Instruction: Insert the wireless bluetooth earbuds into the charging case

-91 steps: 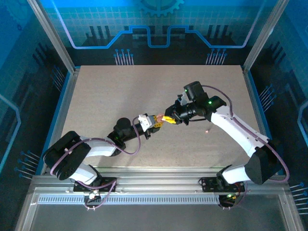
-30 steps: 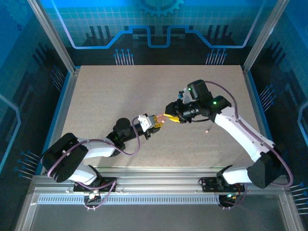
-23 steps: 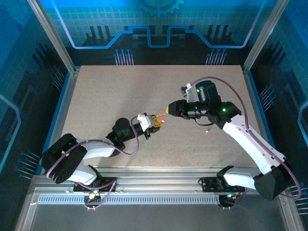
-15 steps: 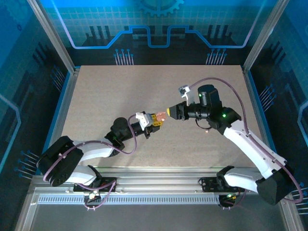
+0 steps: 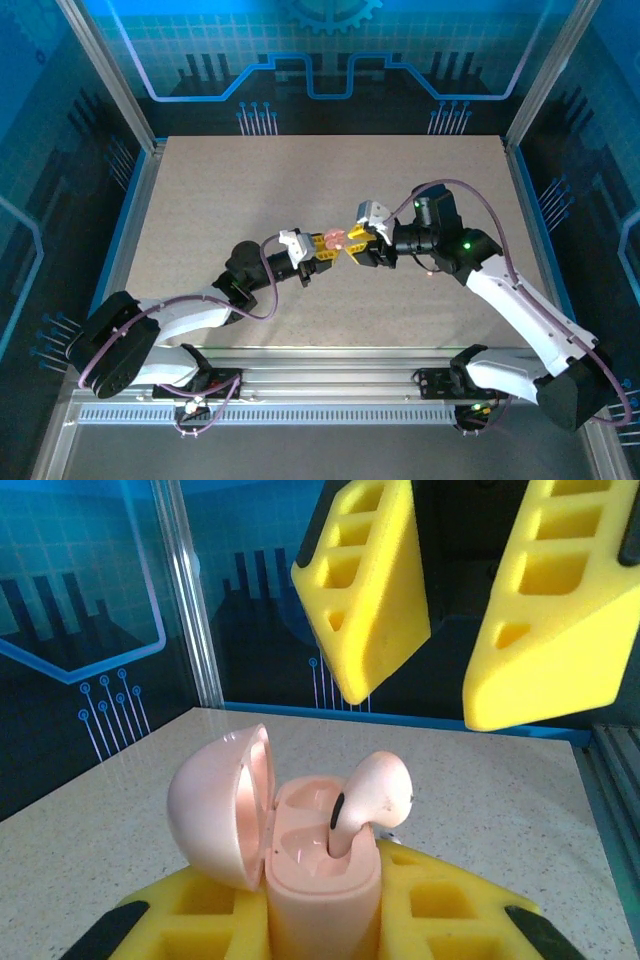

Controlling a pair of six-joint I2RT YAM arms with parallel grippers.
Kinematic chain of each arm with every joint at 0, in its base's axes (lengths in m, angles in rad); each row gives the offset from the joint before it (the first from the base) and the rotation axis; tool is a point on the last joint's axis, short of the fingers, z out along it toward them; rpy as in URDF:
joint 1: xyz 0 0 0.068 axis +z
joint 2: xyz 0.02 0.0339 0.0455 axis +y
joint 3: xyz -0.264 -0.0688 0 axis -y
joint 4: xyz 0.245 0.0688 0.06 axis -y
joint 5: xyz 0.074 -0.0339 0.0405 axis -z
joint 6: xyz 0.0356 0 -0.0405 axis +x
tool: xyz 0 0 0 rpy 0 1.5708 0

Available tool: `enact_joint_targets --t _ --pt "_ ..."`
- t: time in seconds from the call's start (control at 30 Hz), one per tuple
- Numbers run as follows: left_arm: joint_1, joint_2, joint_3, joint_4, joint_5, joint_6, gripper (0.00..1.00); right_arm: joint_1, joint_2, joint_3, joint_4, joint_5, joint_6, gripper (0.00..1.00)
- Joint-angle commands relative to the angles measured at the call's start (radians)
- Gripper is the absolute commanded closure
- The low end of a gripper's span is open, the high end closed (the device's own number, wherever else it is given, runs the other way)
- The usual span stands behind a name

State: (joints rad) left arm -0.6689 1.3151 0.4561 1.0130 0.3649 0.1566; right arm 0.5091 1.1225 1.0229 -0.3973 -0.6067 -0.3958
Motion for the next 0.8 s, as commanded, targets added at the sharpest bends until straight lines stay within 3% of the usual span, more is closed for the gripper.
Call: enact_joint_targets --t 0.0,0.33,0.77 --pt "-0.007 -0.022 0.026 0.002 0.028 0.003 0.80 -0.009 0.002 0.034 -0.045 -0.010 -0.137 0.65" --pt "-0.006 -0.031 0.021 0.004 0.023 0.000 0.80 0.030 0.024 0.045 -0.058 0.063 -0.193 0.67" --pt "-0.007 -0.030 0.016 0.016 0.013 0.011 0.80 0.058 0.068 0.095 -0.139 0.051 -0.250 0.72"
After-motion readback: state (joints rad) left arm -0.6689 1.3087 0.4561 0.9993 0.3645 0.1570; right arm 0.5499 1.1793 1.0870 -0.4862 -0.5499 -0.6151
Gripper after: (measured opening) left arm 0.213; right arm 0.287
